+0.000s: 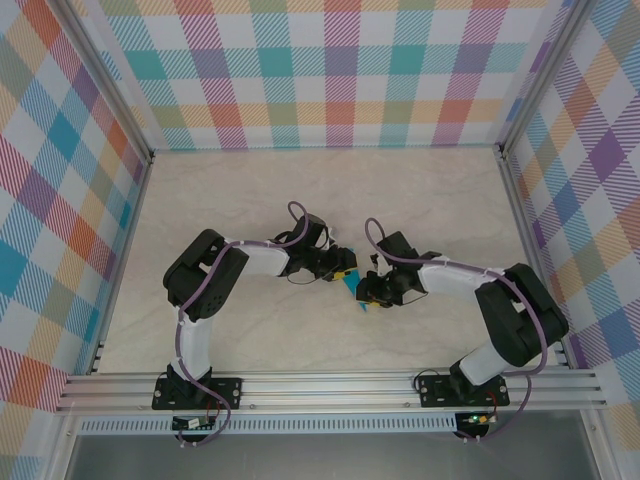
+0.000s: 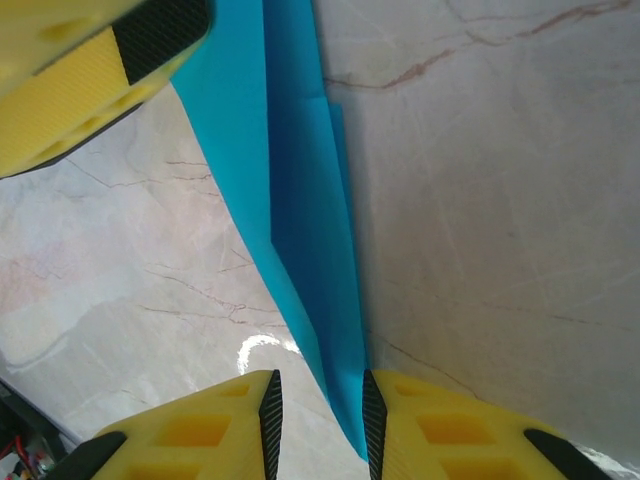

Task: Fold a paper plane with a square sheet of paper (pick it up from the middle)
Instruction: Fold the wing for the fifth time at the center of the table.

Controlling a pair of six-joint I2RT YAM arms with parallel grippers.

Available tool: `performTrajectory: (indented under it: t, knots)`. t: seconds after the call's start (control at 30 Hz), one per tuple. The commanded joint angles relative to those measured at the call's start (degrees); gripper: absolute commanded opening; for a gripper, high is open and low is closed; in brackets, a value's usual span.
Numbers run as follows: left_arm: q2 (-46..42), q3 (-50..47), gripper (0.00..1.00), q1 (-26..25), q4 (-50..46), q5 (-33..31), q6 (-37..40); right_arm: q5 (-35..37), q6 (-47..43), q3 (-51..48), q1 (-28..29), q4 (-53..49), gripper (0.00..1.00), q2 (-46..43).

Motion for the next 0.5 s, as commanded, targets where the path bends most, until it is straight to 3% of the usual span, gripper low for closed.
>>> performTrajectory:
  t: [0.0, 0.47]
  knots:
    - [3.1, -1.1, 0.40, -0.3, -5.2, -1.8, 0.5, 2.6, -2.1, 2.0, 0.4, -3.6, 0.29, 1.6]
    - [2.9, -1.8, 0.40, -0.3, -4.5, -1.9, 0.3, 4.0, -2.6, 3.1, 1.4, -5.2, 0.27, 5.3]
